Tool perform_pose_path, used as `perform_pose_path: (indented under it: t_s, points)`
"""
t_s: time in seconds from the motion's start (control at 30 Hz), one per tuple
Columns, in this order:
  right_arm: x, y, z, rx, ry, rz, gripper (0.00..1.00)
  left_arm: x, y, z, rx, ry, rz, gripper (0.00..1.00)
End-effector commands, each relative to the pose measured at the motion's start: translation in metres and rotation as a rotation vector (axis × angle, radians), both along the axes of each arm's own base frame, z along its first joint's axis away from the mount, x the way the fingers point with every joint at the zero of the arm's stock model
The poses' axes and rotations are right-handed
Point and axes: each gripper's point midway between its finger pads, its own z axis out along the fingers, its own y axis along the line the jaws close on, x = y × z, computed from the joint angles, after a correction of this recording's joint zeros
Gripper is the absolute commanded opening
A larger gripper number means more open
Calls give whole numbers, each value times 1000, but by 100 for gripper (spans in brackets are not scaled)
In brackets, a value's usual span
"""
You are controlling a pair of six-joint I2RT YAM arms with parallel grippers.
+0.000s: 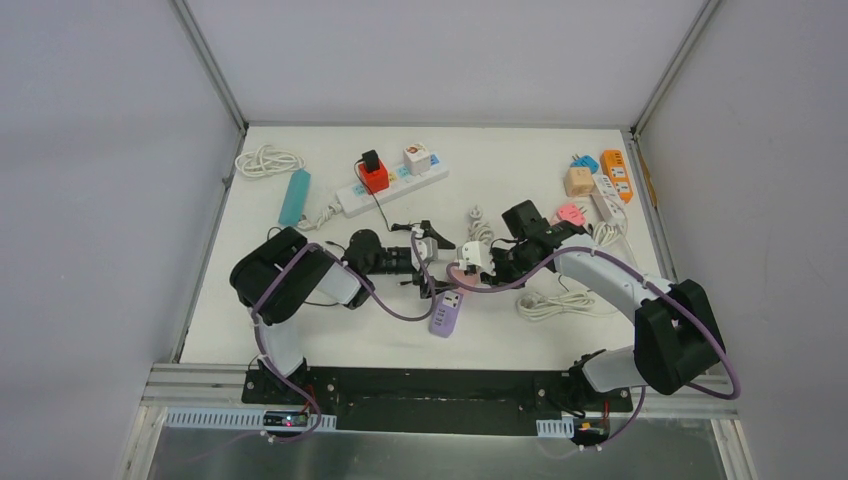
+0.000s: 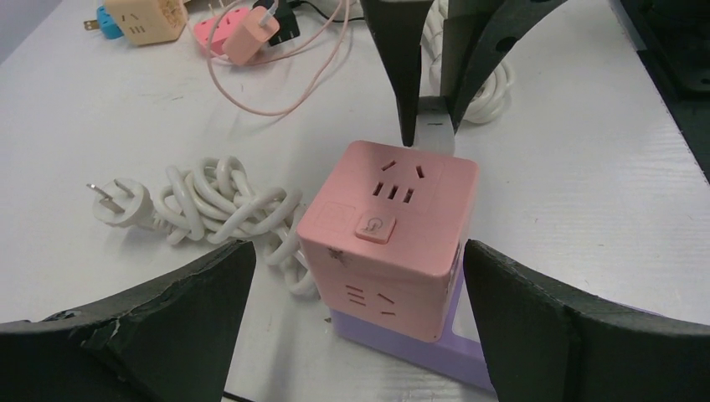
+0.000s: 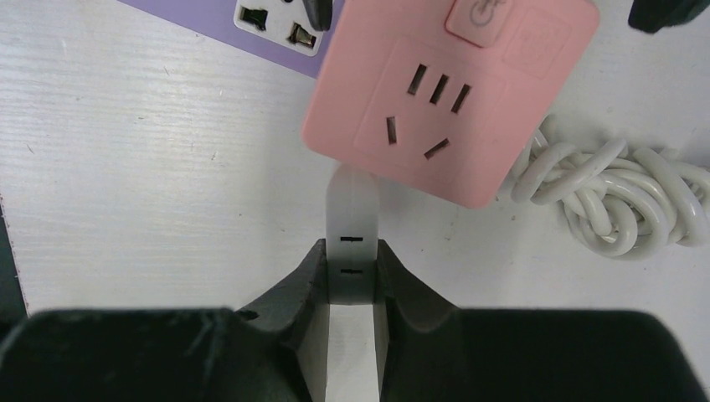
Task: Pull the plug off the socket
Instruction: Remove the plug from the socket.
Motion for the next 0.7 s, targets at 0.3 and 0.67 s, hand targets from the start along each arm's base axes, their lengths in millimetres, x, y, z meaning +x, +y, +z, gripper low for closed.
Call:
perform_pose_path:
  t_s: [0.3,0.67]
  points:
    - [8,19,19,111,-61,39,0,-17,-17,2,-23,-11,-250,82]
    - [9,21,19,117,-45,15,2,-13,-21,-3,-19,16,-245,60]
